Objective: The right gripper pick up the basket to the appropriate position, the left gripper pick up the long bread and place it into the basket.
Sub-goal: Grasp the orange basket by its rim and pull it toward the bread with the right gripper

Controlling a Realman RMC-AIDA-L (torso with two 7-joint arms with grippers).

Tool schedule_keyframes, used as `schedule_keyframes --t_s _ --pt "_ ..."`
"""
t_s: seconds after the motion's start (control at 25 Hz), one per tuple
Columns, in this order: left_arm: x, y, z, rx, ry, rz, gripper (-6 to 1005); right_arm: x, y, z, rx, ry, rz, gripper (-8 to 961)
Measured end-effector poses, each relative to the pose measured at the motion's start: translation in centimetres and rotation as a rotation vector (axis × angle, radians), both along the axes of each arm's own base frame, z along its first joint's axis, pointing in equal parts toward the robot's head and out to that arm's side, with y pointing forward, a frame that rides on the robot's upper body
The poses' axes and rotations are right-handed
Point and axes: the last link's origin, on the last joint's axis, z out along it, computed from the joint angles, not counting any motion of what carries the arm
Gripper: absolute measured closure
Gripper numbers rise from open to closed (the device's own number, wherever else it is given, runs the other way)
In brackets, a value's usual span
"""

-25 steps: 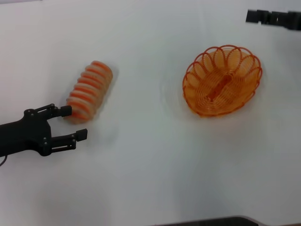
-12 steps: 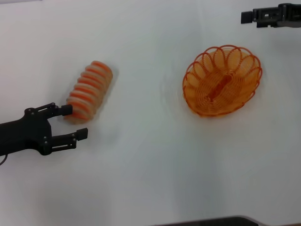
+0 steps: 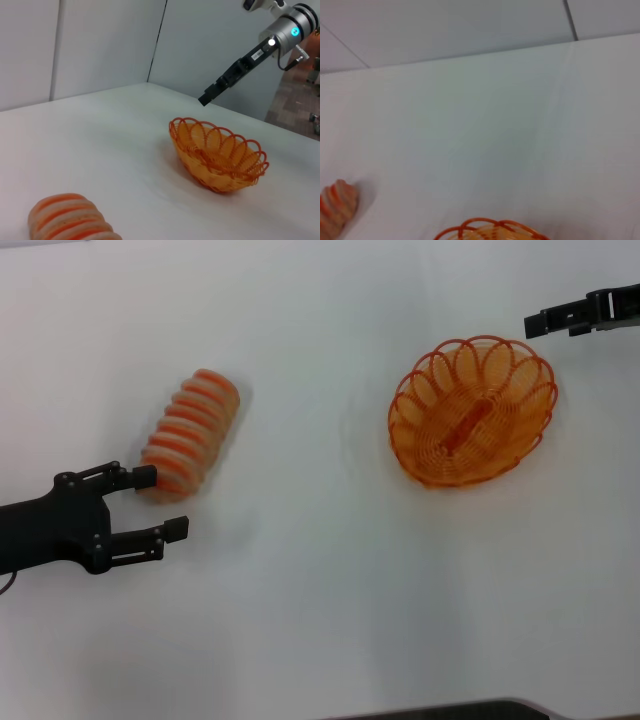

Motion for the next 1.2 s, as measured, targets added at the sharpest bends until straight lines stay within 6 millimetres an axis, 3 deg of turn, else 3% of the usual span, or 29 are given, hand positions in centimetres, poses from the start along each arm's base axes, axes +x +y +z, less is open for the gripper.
schedule_keyframes --t_s 0.4,1.2 --pt "-0.1 -0.1 0.0 0.000 0.001 0.001 160 0.0 0.5 -1.0 -0.049 -0.129 0.076 99" --pt "0.0 0.1 -0.1 0.001 0.004 -0.001 160 0.7 -0.2 -2.5 -0.096 -0.201 0.270 120"
